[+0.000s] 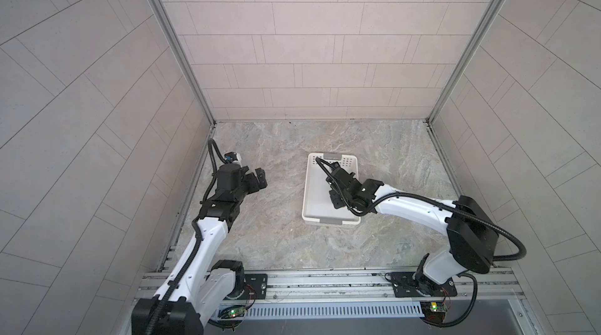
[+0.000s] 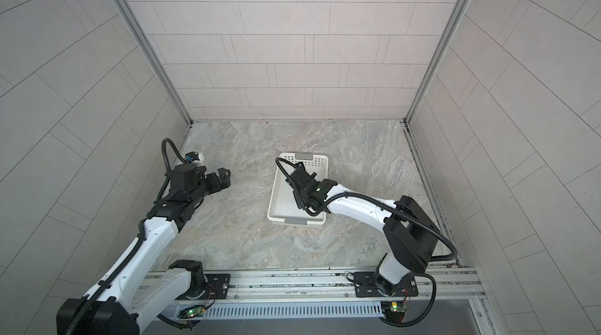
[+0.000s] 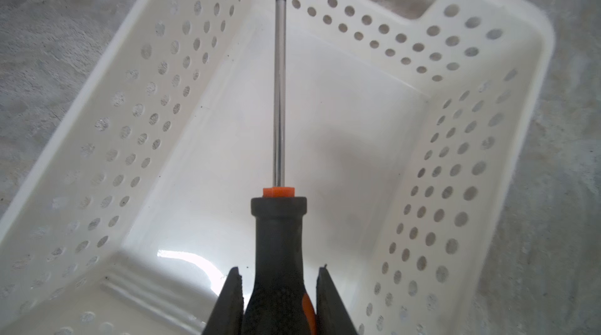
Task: Put the screwdriver in the bin
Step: Place the screwdriver into the bin.
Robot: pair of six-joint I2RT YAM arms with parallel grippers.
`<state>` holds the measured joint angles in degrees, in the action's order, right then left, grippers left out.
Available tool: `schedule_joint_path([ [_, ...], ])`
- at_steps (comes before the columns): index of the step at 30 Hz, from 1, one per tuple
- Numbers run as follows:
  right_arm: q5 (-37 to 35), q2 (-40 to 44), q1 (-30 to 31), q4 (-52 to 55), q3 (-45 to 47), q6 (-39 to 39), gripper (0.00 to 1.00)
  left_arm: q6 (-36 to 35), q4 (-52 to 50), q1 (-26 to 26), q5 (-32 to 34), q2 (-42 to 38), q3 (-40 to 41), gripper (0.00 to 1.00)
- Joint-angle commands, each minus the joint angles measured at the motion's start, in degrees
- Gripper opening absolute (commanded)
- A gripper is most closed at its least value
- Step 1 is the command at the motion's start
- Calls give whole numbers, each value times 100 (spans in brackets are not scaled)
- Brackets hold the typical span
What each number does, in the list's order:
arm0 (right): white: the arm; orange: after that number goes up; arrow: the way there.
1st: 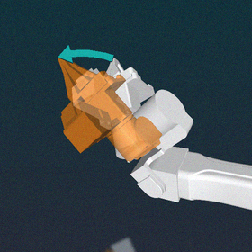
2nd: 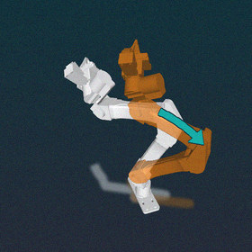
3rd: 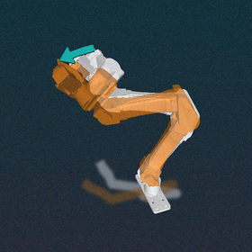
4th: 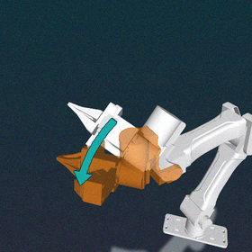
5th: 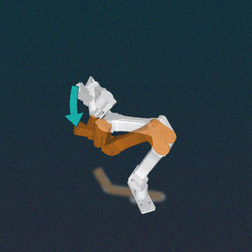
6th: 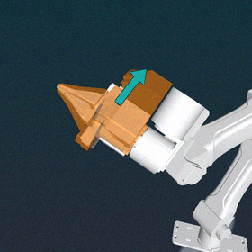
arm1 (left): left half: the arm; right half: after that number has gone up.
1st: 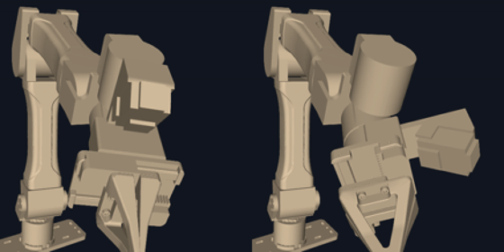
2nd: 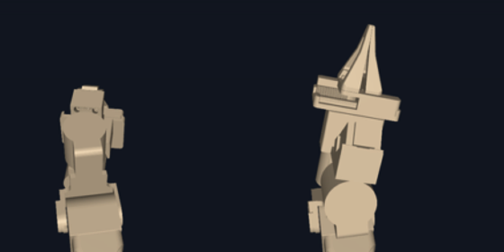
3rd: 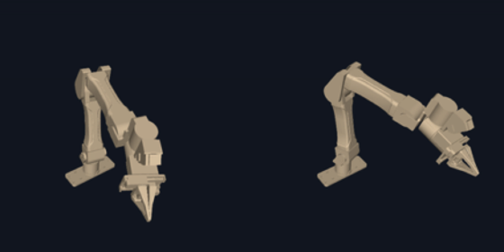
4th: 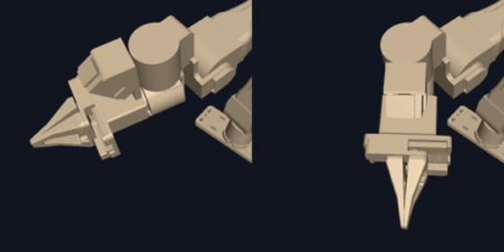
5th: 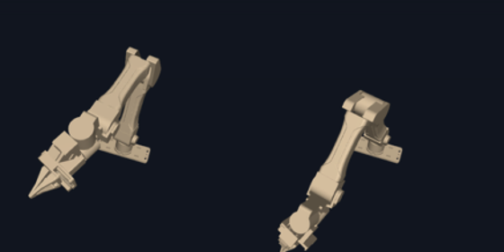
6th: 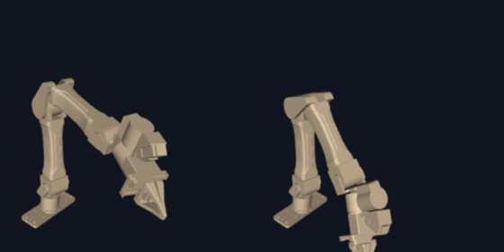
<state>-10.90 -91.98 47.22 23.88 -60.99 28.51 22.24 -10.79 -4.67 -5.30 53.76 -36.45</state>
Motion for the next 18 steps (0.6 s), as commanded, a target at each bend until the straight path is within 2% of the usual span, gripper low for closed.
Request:
schedule_joint_path([
  [1, 26, -326, 15, -229, -229, -30, 14, 51, -11, -12, 101, -68, 32, 100],
  [6, -44, -827, 15, -239, -403, -72, 19, -14, 79, -24, 84, -30, 75, 100],
  [13, -128, -1070, -2, -269, -501, -118, 23, -45, 0, -25, 155, -145, 94, 100],
  [18, -169, -1112, -16, -235, -504, -125, 33, -37, -17, -27, 253, -242, 124, 100],
])
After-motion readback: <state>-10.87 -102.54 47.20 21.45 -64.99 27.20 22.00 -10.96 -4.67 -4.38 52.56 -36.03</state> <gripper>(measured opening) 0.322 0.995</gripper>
